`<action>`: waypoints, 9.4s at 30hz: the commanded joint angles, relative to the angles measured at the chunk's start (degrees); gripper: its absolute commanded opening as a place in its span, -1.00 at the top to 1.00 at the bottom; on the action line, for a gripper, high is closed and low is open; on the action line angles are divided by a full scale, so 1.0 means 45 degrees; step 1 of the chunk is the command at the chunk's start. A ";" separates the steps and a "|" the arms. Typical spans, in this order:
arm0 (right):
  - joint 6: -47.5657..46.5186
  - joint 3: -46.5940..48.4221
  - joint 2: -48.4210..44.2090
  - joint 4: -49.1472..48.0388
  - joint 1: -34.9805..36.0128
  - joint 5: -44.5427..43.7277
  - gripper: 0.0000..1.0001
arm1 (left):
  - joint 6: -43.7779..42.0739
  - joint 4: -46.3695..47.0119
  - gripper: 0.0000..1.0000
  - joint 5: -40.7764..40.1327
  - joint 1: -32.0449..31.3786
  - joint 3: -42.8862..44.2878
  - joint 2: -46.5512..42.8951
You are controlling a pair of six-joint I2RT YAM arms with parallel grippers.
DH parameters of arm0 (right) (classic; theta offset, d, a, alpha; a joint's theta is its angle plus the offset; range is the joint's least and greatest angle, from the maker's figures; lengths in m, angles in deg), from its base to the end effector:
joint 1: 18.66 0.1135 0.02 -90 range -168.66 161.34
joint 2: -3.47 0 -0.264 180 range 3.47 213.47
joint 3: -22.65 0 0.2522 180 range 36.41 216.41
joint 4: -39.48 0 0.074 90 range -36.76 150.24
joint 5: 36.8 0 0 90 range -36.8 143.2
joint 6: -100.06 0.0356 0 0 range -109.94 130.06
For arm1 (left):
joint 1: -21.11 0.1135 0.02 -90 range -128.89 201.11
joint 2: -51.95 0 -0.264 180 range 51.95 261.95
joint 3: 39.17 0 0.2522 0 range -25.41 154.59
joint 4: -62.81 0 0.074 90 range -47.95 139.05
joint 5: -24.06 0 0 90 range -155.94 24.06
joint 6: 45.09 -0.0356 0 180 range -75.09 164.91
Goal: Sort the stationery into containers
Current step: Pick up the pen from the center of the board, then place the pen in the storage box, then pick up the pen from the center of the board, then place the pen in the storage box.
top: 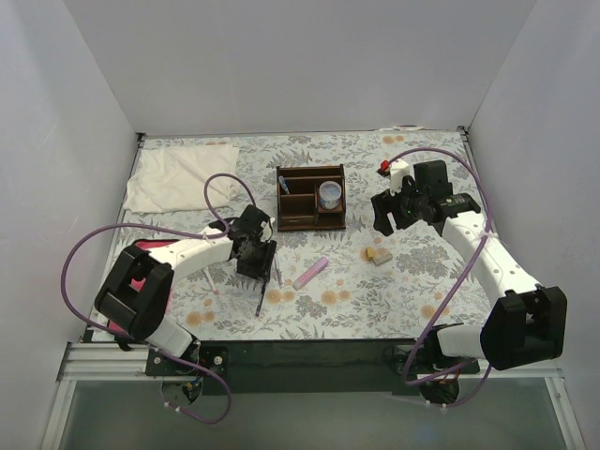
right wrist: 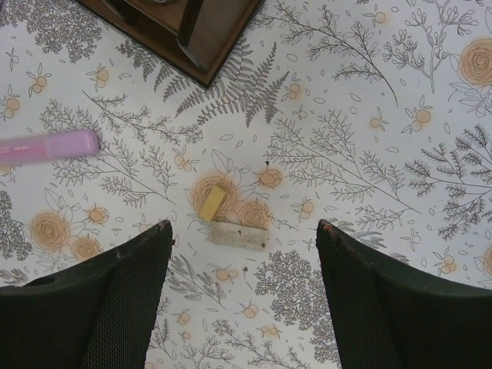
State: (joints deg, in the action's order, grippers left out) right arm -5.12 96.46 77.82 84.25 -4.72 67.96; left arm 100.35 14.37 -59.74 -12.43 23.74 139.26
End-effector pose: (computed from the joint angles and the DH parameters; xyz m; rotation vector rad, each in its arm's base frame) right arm 0.2669 0.0756 0.2883 -0.7101 2.2375 0.2932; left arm 0.2226 -0.1521 0.1685 -0.5409 2.9235 -0.4292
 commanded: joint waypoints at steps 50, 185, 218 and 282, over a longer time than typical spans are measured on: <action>-0.0631 0.1812 0.0901 -0.0835 -0.0069 -0.0976 -0.62 | -0.5543 0.9652 1.00 -0.1924 -0.0926 0.6324 0.0186; 0.1322 -0.1763 -0.2244 -0.1382 -0.0225 0.0723 -0.67 | 0.3637 0.3254 0.32 -0.4307 -0.2351 0.1734 0.2590; 0.0308 0.0581 -0.0096 -0.1050 -0.0538 0.0216 -0.68 | -0.2820 0.4164 1.00 -0.0826 -0.2195 0.4490 -0.1859; -0.0260 0.0893 0.0490 -0.0835 -0.0792 -0.0898 -0.69 | -0.4761 1.9952 0.82 -0.4033 -0.1101 0.2458 0.4485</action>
State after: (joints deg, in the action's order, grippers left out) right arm -5.62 99.93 79.26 80.53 -8.09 63.83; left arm 78.38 105.15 -77.91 -17.24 32.92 159.81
